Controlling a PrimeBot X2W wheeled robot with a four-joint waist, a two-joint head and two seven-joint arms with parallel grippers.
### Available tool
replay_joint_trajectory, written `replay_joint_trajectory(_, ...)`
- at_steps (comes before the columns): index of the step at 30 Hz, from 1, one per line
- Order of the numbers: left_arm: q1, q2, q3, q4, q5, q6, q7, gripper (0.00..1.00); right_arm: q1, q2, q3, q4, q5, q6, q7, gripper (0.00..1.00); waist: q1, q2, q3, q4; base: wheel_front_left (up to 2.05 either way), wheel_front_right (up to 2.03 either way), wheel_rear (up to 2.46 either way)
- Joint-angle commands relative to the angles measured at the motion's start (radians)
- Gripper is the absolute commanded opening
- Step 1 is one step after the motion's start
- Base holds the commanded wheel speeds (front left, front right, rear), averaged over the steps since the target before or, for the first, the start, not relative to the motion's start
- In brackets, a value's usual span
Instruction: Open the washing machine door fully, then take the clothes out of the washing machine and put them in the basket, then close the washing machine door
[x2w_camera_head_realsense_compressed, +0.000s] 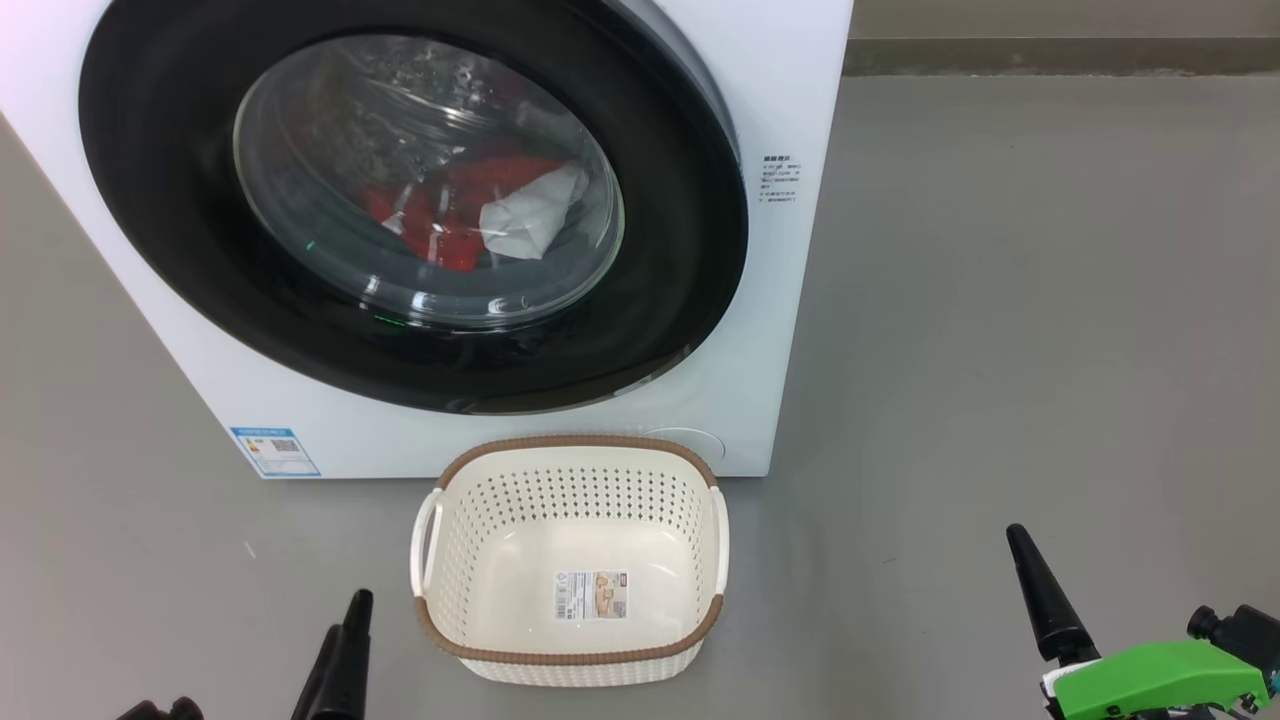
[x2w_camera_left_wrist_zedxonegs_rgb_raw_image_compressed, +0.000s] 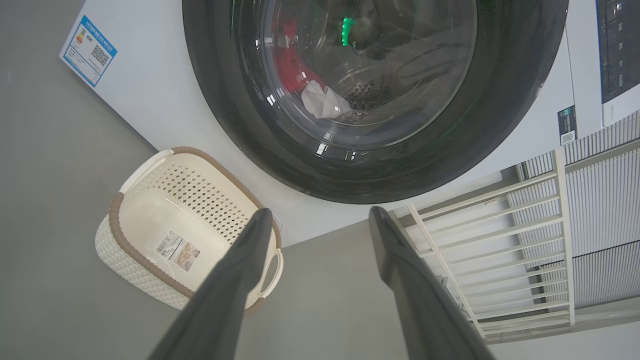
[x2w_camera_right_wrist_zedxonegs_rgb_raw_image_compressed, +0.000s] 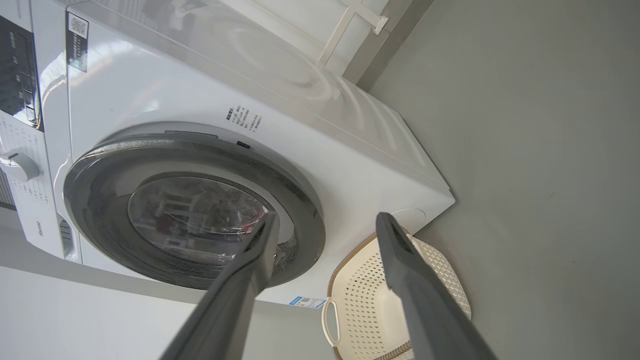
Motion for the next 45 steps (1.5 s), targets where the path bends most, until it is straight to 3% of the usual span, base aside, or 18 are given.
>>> replay_joint_trajectory(1,-0.011,0.018,0.009,-0.033,0.025,0.005,-0.009,1.00,-0.008,-0.015,0.009,-0.031,-0.028,0.000,-0.012,1.00,-0.0001,0.0000,0.000,0.000,0.00,0.00,0.00)
replay_joint_trajectory(45,0.036,0.042,-0.041,-0.108,0.566,0.041,-0.140,1.00,0.052,-0.037,0.068,-0.069,-0.481,0.001,-0.141,1.00,-0.0001,0.0000,-0.004,0.006,0.00,0.00,0.00)
